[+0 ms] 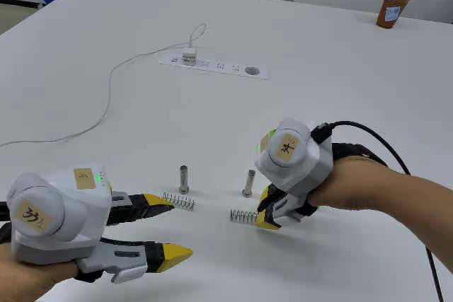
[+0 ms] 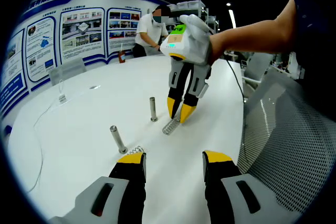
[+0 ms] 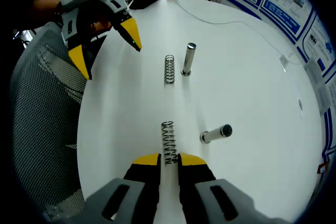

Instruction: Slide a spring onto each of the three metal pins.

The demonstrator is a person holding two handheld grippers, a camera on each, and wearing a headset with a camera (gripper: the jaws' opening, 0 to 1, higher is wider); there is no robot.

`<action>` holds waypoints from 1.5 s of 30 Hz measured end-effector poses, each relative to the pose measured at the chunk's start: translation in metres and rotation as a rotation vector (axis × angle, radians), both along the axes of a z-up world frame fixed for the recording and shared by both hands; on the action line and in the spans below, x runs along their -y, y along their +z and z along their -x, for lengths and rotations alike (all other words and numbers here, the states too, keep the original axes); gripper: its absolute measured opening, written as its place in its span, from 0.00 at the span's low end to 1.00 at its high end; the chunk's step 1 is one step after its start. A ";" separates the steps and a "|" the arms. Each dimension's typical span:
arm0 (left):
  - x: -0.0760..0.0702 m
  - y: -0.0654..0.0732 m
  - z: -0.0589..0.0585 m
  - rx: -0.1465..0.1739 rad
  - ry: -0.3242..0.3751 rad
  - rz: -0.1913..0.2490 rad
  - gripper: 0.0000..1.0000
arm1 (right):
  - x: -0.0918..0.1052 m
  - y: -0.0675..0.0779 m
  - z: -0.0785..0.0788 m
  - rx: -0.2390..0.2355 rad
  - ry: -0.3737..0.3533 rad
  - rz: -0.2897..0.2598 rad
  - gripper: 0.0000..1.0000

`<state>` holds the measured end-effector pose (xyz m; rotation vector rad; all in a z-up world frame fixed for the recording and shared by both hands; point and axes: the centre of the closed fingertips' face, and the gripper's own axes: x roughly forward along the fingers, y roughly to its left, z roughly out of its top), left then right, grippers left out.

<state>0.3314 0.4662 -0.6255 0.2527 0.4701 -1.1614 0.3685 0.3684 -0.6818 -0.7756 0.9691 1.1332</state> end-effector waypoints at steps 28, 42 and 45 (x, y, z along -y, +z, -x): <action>0.027 0.003 -0.005 0.024 -0.087 -0.024 0.40 | -0.004 0.020 0.018 -0.007 0.056 -0.001 0.12; 0.042 0.005 -0.005 0.046 -0.147 -0.030 0.34 | -0.031 0.050 0.036 0.016 0.160 -0.055 0.12; 0.043 0.006 -0.003 0.050 -0.159 -0.031 0.32 | -0.036 0.054 0.039 0.023 0.181 -0.063 0.12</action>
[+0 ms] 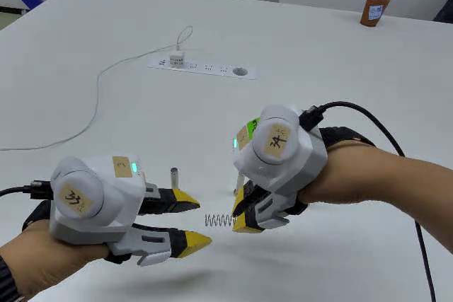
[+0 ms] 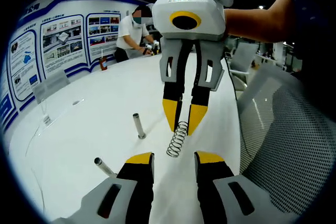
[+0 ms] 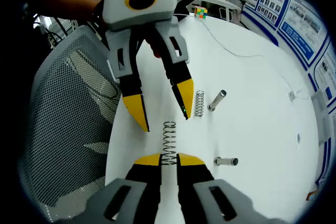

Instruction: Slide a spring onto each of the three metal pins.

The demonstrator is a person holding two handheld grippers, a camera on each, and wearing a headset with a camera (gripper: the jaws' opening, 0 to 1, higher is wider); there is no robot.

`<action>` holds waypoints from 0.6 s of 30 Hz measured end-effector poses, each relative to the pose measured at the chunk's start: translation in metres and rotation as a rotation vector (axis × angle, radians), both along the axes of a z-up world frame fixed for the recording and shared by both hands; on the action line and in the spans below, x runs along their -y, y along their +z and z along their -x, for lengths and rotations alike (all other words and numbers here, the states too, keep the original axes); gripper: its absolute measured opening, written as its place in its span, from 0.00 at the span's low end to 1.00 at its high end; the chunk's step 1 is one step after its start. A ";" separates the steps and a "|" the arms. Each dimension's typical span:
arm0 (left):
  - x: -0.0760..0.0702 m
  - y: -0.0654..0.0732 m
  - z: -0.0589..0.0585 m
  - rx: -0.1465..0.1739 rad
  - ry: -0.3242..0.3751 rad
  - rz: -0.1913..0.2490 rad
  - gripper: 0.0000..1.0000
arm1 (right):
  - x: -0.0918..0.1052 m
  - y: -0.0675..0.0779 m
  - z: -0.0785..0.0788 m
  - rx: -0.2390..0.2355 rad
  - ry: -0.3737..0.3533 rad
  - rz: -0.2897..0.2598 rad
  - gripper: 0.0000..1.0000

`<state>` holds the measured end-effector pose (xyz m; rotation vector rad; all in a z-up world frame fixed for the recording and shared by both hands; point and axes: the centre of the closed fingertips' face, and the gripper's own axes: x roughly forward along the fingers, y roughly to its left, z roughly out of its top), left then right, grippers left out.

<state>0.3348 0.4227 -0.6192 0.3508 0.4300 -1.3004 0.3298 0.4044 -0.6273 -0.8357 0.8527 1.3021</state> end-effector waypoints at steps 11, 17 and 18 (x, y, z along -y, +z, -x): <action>0.004 0.002 0.007 0.019 -0.037 -0.004 0.23 | -0.007 0.006 0.008 0.007 0.053 -0.014 0.12; 0.005 0.001 0.011 0.023 -0.053 -0.008 0.16 | -0.010 0.006 0.011 0.007 0.070 -0.020 0.12; 0.005 0.001 0.012 0.023 -0.055 -0.010 0.14 | -0.010 0.006 0.012 0.005 0.072 -0.020 0.12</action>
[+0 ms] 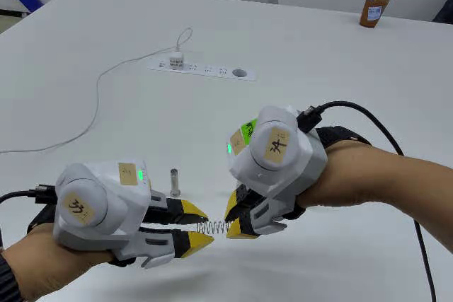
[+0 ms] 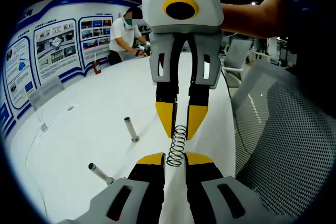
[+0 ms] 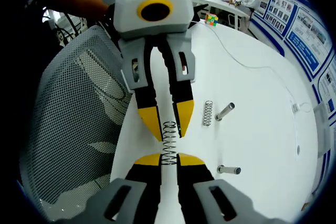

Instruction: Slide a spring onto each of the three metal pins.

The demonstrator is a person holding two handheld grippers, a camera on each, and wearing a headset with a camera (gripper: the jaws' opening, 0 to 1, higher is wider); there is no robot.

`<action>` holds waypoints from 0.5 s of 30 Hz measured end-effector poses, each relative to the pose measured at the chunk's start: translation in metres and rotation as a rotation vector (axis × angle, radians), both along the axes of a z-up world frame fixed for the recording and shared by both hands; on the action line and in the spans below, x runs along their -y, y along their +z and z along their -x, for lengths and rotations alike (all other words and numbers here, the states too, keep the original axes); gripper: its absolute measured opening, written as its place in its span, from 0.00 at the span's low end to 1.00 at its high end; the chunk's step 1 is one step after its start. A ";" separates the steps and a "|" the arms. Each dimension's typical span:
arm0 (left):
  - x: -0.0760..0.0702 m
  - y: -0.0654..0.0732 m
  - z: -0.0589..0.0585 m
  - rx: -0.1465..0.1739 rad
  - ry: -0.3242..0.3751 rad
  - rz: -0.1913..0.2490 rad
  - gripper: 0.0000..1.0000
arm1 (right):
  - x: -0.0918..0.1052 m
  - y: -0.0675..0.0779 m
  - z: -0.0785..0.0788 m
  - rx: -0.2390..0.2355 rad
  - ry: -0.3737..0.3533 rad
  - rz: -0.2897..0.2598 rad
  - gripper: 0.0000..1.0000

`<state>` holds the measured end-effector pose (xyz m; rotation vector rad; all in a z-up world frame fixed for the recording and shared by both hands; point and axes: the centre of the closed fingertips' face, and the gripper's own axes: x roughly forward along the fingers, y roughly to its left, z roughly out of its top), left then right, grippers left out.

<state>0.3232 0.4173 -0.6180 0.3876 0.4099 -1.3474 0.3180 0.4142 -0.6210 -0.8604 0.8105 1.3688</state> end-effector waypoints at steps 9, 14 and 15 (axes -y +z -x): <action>0.000 -0.001 0.004 0.003 -0.019 -0.007 0.11 | 0.000 -0.002 0.003 -0.006 0.011 -0.003 0.12; 0.002 -0.001 0.008 -0.009 -0.032 -0.002 0.11 | 0.001 -0.003 0.005 -0.025 -0.001 -0.002 0.12; 0.002 -0.002 0.009 -0.012 -0.033 -0.002 0.10 | 0.002 -0.004 0.005 -0.028 -0.001 0.000 0.12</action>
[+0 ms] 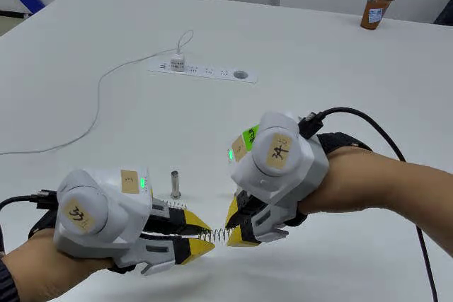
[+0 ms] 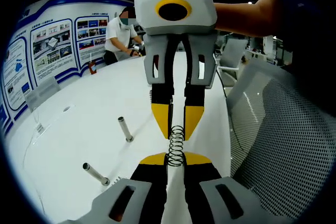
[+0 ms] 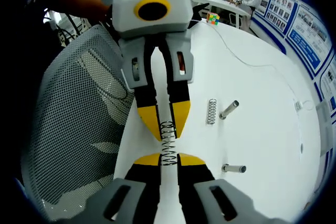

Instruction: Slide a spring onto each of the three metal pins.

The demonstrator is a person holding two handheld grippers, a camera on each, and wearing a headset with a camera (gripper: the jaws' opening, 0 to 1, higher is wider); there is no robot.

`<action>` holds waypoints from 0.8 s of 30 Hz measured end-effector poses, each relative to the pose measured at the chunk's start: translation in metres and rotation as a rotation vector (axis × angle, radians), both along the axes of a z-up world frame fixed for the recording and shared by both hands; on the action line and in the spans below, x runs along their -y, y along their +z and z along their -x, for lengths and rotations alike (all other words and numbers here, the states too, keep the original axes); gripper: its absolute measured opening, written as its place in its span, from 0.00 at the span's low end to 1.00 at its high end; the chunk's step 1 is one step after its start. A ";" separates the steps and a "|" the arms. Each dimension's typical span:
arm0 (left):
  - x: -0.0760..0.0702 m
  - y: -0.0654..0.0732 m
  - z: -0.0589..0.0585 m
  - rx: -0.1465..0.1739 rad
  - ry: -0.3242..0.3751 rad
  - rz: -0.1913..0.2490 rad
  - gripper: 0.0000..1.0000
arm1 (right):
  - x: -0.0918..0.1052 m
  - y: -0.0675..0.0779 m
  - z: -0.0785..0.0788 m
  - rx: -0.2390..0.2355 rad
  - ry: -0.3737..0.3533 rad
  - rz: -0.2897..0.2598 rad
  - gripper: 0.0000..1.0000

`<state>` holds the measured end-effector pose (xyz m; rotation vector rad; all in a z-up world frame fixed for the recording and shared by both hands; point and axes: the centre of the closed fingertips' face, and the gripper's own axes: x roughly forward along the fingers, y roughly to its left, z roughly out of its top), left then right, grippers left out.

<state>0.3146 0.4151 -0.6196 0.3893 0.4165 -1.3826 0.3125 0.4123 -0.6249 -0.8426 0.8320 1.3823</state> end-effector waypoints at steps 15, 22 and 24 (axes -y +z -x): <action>0.004 0.010 0.001 -0.009 0.003 0.038 0.10 | 0.006 -0.008 0.001 -0.006 -0.009 0.013 0.14; 0.003 0.007 0.000 -0.013 0.008 0.036 0.10 | 0.003 0.002 -0.001 0.002 -0.016 -0.011 0.12; 0.002 0.006 0.000 -0.015 0.010 0.031 0.11 | 0.000 0.006 -0.001 -0.001 -0.023 -0.027 0.12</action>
